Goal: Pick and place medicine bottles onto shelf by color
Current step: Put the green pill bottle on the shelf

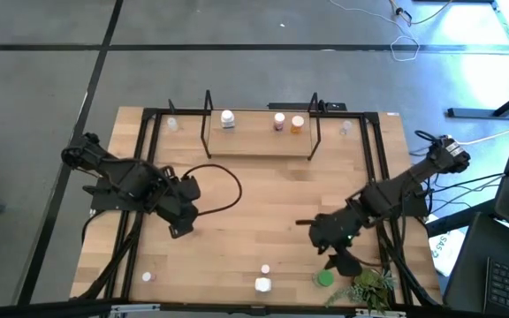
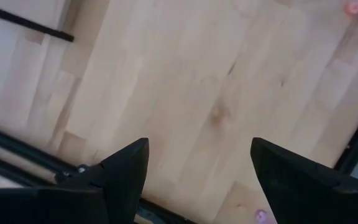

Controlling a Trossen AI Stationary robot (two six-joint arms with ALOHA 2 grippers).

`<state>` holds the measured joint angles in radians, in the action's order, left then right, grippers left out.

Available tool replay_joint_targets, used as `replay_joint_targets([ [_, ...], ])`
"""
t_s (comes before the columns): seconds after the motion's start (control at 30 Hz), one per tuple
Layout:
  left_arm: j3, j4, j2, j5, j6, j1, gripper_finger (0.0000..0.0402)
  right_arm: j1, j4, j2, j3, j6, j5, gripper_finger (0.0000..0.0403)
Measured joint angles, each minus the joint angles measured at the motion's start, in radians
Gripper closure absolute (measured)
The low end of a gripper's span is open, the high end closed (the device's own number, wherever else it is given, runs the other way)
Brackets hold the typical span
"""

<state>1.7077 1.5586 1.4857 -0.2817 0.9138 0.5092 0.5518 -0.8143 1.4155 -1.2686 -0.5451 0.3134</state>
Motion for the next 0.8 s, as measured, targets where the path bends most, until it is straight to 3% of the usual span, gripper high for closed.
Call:
replay_joint_targets([
  [0.4,0.0,-0.053,0.0,-0.002,-0.007,0.0,0.0126,0.163,-0.053,0.004,0.0,-0.229,-0.05,0.0173],
  [0.53,0.0,-0.056,0.0,-0.016,-0.017,0.0,0.0126,0.19,-0.063,0.005,0.0,-0.237,-0.097,0.0173],
  [0.63,0.0,-0.096,0.0,-0.011,-0.089,0.0,0.0126,0.193,-0.082,0.005,0.0,-0.238,-0.122,0.0173],
  [0.8,0.0,-0.221,0.0,0.051,-0.336,0.0,0.0126,0.193,-0.082,0.005,0.0,-0.243,-0.138,0.0173],
])
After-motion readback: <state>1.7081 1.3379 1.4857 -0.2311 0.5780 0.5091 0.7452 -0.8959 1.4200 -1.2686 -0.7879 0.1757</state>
